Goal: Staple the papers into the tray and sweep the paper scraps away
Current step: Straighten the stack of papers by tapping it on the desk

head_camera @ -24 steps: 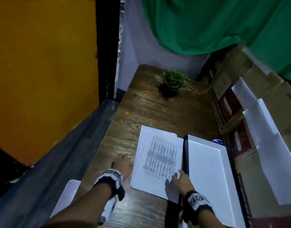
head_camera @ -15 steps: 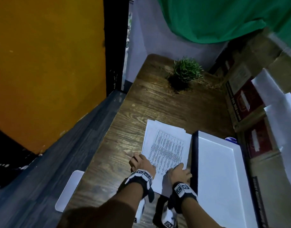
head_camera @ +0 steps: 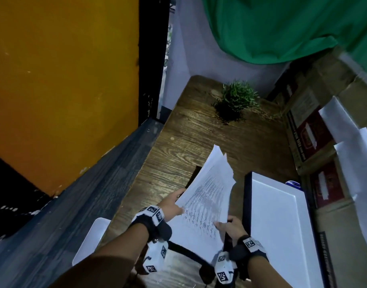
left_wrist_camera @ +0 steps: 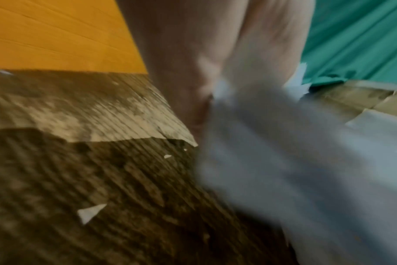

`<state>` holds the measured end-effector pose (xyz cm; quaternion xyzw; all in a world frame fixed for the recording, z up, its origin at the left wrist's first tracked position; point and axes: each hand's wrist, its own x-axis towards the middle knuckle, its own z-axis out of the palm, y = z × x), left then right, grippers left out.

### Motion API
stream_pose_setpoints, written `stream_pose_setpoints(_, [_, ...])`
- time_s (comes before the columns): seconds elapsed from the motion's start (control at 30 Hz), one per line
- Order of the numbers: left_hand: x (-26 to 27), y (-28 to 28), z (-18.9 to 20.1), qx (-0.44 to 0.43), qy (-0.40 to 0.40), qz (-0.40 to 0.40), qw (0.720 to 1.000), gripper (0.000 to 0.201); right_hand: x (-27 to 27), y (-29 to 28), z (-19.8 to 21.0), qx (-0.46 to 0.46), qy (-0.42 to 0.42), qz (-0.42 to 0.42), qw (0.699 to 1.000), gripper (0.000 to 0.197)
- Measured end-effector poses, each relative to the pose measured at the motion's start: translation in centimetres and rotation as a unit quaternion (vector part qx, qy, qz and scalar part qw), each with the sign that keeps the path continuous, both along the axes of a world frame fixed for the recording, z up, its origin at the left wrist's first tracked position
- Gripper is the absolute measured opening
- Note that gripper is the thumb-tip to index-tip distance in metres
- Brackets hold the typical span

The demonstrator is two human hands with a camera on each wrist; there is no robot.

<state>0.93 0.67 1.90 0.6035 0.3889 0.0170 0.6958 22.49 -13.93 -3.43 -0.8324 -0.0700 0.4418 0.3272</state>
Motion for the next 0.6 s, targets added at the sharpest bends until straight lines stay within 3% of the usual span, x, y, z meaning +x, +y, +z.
stream_pose_setpoints(0.07, [-2.4,-0.1,1.1,-0.003,-0.028,0.016,0.999,0.064,-0.6,0.1,2.9,0.098,0.095,-0.046,0.990,0.061])
stream_pose_setpoints(0.13, [-5.0,-0.5,2.3,0.013,-0.038,0.032,0.999,0.069,-1.6,0.5,5.9,0.200,0.212,-0.043,0.955,0.052])
stream_pose_setpoints(0.2, [-7.1,-1.0,3.7,0.042,-0.024,0.046,0.998,0.074,-3.3,1.3,8.8,0.255,0.240,-0.003,0.937,0.065])
stream_pose_setpoints(0.27, [-8.9,-1.2,5.1,0.050,-0.016,0.076,0.996,0.072,-6.0,2.4,11.5,0.295,0.202,0.020,0.934,0.069])
stream_pose_setpoints(0.33, [-10.6,-0.8,7.0,0.028,-0.040,0.129,0.990,0.065,-8.7,3.1,13.3,0.321,0.146,0.020,0.936,0.052])
stream_pose_setpoints(0.4, [-12.3,-0.2,8.9,0.015,-0.088,0.213,0.973,0.065,-11.4,3.3,15.7,0.325,0.027,0.061,0.943,0.034])
stream_pose_setpoints(0.5, [-14.2,0.0,11.1,0.099,-0.124,0.289,0.944,0.057,-14.7,2.6,17.7,0.348,-0.080,0.094,0.929,0.022])
stream_pose_setpoints(0.6, [-15.8,-1.4,12.4,0.176,-0.115,0.302,0.930,0.034,-17.1,1.6,18.1,0.390,-0.106,0.052,0.913,0.020])
